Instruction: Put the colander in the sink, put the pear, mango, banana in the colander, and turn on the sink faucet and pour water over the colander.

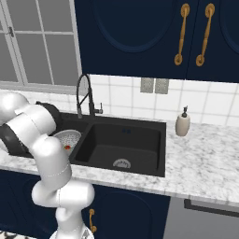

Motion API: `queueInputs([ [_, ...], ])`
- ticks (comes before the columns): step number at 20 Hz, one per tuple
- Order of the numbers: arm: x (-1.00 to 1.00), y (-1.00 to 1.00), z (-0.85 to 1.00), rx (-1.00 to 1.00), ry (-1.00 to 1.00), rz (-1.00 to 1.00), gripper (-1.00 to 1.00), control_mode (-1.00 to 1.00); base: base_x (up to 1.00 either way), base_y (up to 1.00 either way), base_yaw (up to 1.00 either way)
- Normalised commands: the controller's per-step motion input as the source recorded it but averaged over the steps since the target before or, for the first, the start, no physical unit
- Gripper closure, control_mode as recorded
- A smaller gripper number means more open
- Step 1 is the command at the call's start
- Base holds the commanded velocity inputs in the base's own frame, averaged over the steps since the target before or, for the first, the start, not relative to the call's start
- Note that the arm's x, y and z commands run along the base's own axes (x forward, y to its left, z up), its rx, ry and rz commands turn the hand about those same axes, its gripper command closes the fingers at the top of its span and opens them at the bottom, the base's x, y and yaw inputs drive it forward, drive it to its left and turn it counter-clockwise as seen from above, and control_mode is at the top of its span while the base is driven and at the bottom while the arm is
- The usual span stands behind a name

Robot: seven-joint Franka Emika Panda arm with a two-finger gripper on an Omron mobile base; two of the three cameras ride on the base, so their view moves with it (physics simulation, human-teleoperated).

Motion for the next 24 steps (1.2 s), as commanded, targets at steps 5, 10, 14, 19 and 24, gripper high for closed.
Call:
queueInputs([
  [5, -0.12, 0.59, 0.0, 0.0, -0.03, 0.0, -1.0, -1.0, 0.0, 0.0, 0.0],
  [10, -0.22, 0.67, 0.0, 0.0, -0.01, 0.0, -1.0, -1.0, 0.0, 0.0, 0.0],
  [14, -0.05, 0.66, -0.07, -0.01, 0.0, -0.01, -1.0, -1.0, 0.0, 0.0, 0.0],
  [19, 0.0, 0.64, -0.06, -0.1, 0.0, -0.02, -1.0, -1.0, 0.0, 0.0, 0.0],
  [24, 0.0, 0.21, -0.22, -0.1, 0.0, -0.06, -1.0, -1.0, 0.0, 0.0, 0.0],
])
